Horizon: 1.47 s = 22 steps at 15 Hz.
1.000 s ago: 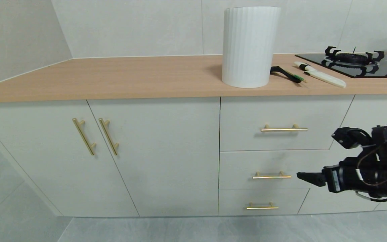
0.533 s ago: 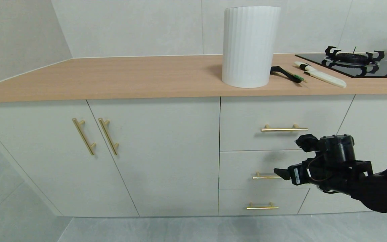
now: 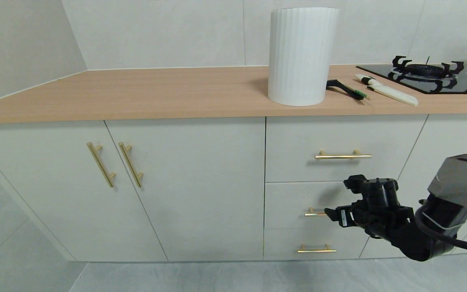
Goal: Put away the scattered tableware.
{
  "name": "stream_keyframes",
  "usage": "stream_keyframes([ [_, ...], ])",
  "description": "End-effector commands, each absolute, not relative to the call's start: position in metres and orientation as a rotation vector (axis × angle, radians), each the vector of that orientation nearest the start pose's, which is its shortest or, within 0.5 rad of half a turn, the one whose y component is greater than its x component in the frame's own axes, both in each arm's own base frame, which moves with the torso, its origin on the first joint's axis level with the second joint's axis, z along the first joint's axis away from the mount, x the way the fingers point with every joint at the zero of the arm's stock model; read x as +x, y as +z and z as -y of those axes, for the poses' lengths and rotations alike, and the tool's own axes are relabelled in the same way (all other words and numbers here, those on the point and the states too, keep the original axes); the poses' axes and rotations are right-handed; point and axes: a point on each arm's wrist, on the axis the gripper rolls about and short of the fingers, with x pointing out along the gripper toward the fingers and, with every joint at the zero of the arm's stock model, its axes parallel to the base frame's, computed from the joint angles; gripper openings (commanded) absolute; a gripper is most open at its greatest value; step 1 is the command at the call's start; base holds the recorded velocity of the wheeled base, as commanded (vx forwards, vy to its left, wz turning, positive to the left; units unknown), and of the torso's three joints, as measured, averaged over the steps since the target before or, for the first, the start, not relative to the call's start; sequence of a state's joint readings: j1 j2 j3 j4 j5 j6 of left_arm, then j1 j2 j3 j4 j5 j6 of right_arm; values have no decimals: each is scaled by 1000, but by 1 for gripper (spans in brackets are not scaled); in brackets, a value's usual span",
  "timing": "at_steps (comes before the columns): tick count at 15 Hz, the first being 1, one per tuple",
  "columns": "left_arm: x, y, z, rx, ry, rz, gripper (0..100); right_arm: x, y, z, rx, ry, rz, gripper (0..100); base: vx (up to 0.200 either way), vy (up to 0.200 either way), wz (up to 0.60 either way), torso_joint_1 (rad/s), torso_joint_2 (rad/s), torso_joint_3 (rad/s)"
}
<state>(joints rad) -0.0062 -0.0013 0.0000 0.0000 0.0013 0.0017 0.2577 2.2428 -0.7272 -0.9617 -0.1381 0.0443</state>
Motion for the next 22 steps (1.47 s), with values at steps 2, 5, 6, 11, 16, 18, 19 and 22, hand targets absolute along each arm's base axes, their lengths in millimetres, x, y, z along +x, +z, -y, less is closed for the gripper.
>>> stream_keyframes([
  [2,-23,75,0,2,-5,0,100,362,-19,-89,-28,64,-576,100,0,0,0,0,0,0],
  [5,-23,75,0,2,-5,0,100,373,-33,-91,-12,42,-547,100,0,0,0,0,0,0],
  [6,-23,75,0,2,-5,0,100,375,-34,-91,3,36,-526,100,0,0,0,0,0,0],
  [11,-23,75,0,2,-5,0,100,378,-35,-92,7,34,-520,100,0,0,0,0,0,0],
  [16,-23,75,0,2,-5,0,100,378,-35,-92,5,34,-527,100,0,0,0,0,0,0],
  [18,-23,75,0,2,-5,0,100,377,-35,-92,4,34,-529,100,0,0,0,0,0,0],
  [19,-23,75,0,2,-5,0,100,377,-34,-91,3,34,-530,100,0,0,0,0,0,0],
  [22,-23,75,0,2,-5,0,100,374,-34,-91,-4,32,-563,100,0,0,0,0,0,0],
])
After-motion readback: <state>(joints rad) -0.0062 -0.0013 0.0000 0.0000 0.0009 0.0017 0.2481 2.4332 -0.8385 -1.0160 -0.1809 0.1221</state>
